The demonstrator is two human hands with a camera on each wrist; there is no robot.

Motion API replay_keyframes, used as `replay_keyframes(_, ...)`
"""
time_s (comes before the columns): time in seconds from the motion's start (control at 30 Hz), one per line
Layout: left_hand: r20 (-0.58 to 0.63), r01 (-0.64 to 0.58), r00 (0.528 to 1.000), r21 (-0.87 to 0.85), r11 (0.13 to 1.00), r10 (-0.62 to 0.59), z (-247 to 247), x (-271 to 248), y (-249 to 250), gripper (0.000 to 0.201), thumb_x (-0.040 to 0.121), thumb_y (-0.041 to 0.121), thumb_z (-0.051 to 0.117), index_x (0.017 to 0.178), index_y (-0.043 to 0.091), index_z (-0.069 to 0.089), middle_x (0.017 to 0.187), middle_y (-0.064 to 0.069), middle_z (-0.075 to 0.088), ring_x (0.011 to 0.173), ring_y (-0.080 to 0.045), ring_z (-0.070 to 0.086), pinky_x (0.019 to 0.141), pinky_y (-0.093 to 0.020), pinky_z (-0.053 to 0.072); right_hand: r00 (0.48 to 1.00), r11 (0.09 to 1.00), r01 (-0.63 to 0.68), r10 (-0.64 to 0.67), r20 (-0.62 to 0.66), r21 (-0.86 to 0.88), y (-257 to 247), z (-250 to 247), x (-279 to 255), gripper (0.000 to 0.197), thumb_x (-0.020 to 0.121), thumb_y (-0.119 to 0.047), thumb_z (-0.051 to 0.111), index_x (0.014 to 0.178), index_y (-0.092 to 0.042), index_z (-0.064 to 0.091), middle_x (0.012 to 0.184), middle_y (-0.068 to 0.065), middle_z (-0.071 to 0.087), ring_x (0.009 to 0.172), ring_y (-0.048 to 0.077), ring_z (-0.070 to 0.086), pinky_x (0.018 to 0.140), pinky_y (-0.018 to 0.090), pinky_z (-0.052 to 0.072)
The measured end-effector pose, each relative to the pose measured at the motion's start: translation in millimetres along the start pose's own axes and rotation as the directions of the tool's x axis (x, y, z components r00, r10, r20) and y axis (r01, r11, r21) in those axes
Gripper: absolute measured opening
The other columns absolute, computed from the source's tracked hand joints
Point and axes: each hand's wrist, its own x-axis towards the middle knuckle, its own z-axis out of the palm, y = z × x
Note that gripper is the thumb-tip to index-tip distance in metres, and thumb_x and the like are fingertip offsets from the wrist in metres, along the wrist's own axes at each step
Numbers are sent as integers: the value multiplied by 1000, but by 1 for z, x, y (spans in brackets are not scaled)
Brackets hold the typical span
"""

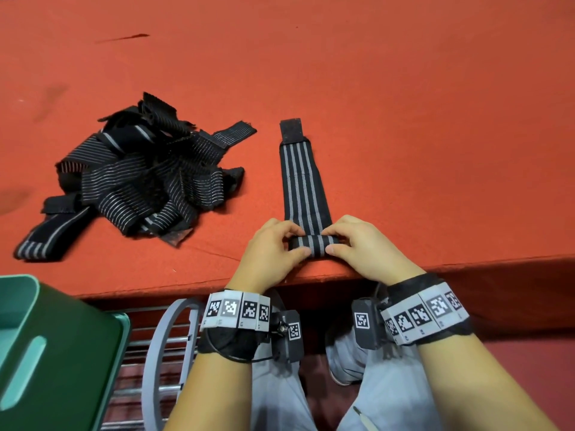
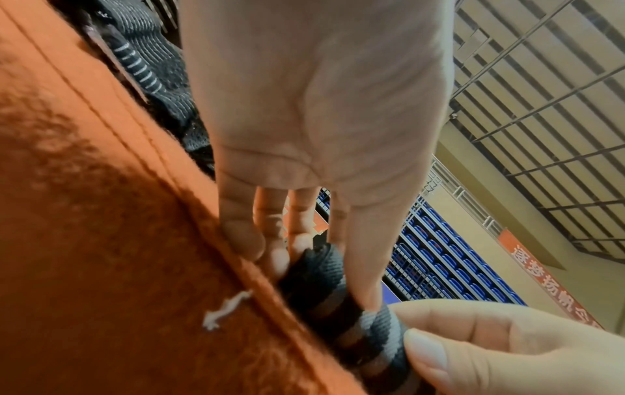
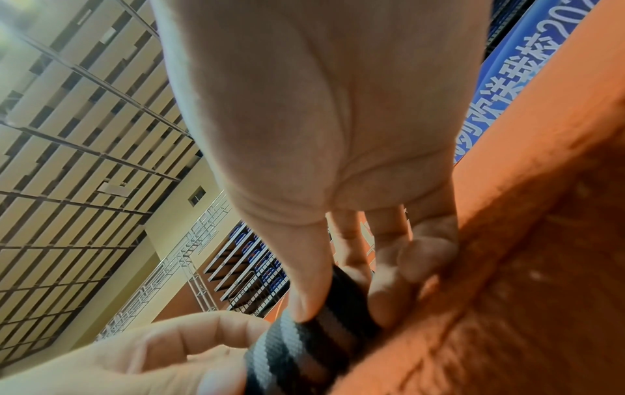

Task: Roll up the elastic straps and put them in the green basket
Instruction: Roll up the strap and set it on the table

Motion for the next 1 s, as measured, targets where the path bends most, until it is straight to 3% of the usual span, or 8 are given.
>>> replay_keyframes(0.1,28,20,999,4,1000,-21,0,0,-1,45,70,21,86,111,28,67,98,14,50,81,0,50,85,-24,47,1000,1000,-10,10,-29,-1,-3,-1,1,31,92,-26,66,124,-25,65,108,-12,59,103,10,56,95,34,44)
replay_keyframes(0.27,26,41,999,-10,999,-41,-1,5,-3,45,75,21,83,117,23,69,98,12,52,88,-7,54,90,-29,47,996,999,-39,41,-76,26,-8,-3,1,20,89,-28,69,107,-29,60,102,-9,62,81,9,58,84,35,50)
replay_keyframes(0.4,47,50,998,3,999,-50,0,8,-3,44,84,23,77,126,17,65,108,8,53,99,-11,56,97,-31,44,999,999,-34,34,-25,2,-8,-1,2,38,82,-24,77,116,-27,60,108,-11,52,75,3,52,84,36,50)
replay_keyframes(0.47,56,47,997,6,999,-47,1,9,-2,44,88,24,73,130,14,63,110,7,52,100,-12,55,99,-33,44,999,999,-30,30,-44,15,-6,0,4,40,83,-22,75,120,-26,62,112,-12,52,78,3,52,87,36,50)
replay_keyframes(0.6,75,56,995,56,997,-60,1,9,0,44,95,29,62,136,16,56,117,7,50,104,-14,54,99,-36,43,996,1000,-18,19,-83,9,-5,1,8,38,86,-22,72,124,-24,64,113,-8,59,104,13,56,95,36,45)
replay_keyframes(0.67,62,55,996,69,996,-60,3,8,1,41,97,31,58,136,20,54,120,6,50,108,-16,54,99,-39,44,992,999,-25,27,-120,20,-5,2,9,37,86,-22,72,122,-25,62,113,-6,64,104,15,59,94,35,45)
replay_keyframes(0.83,14,43,999,7,999,-43,3,5,-1,32,93,28,64,124,29,56,100,8,47,87,-9,51,89,-32,44,988,996,-53,62,-142,72,-4,4,10,23,86,-23,72,105,-26,59,98,-8,65,83,14,61,80,34,47)
replay_keyframes(1.0,-18,26,999,-13,1000,-27,3,4,-2,39,83,21,75,120,27,62,100,5,50,78,-2,51,83,-20,39,984,996,-46,59,-165,81,-5,5,9,25,83,-18,76,105,-24,67,89,-10,56,78,-1,50,72,20,36)
